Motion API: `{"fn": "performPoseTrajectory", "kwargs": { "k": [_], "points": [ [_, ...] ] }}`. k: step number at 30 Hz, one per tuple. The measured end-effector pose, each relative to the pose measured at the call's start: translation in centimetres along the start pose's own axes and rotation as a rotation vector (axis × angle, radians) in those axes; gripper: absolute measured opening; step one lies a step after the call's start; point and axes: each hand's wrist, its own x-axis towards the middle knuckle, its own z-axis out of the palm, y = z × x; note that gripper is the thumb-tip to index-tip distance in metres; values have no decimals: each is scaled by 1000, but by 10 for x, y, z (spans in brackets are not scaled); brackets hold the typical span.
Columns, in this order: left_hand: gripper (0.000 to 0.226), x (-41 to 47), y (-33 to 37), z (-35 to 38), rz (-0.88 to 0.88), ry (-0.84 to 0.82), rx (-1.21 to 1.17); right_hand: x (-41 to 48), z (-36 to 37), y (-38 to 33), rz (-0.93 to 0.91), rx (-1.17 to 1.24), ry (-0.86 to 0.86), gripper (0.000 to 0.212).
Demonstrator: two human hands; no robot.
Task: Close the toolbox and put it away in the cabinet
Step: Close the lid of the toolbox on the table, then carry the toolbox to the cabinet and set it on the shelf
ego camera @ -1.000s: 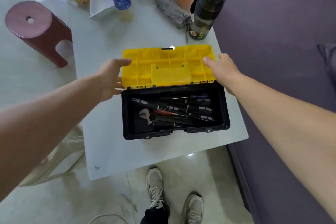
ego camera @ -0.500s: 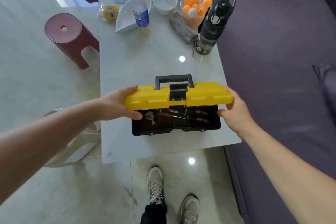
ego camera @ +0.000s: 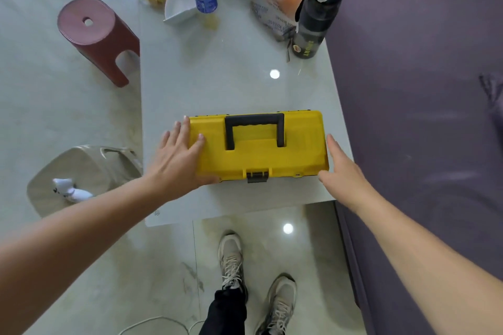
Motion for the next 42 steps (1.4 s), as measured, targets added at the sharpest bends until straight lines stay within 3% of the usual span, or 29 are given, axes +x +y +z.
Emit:
{"fn": "performPoseTrajectory", "kwargs": {
  "k": [2, 4, 7, 10, 13, 16, 22, 25, 27, 30, 33, 36, 38, 42],
  "points": [
    [100, 13, 2, -16, 45, 73, 16, -13, 13, -7, 124, 145, 266, 67],
    [113, 29, 8, -25, 82, 67, -21, -31, 37, -14, 317, 393, 442, 52],
    [135, 50, 18, -23, 134, -35, -35, -54, 80, -33, 622, 928, 269, 17],
    [141, 59, 20, -14, 140, -90, -78, -51, 110, -64, 712, 1306, 91, 20],
    [140, 60, 17, -10, 126, -53, -125, -31, 118, -93, 696, 1409, 111, 35],
    [138, 62, 18, -3, 141, -51, -138, -20, 121, -98, 758, 1388, 197, 29],
    [135, 62, 18, -3, 132, -40, -166, -21, 127, -98, 719, 1478, 179, 34],
    [118, 63, 20, -12, 112, -43, -220, -24, 123, -96, 677, 1340, 176, 32],
    [93, 65, 24, -22, 108, -11, -268, -24, 115, -89, 655, 1031, 289, 36],
    [52, 72, 37, -39, 176, 41, -334, -30, 94, -73, 581, 508, 564, 66],
    [39, 77, 59, -55, 273, -37, -332, -34, 76, -54, 293, 58, 709, 82],
    [31, 75, 80, -56, 294, -155, -211, -20, 68, -52, -32, -153, 516, 81],
    [21, 71, 92, -53, 281, -232, -158, -12, 70, -53, -72, -285, 381, 80],
    [12, 64, 103, -56, 211, -314, -164, -13, 75, -52, -61, -352, 342, 76]
  ]
}}
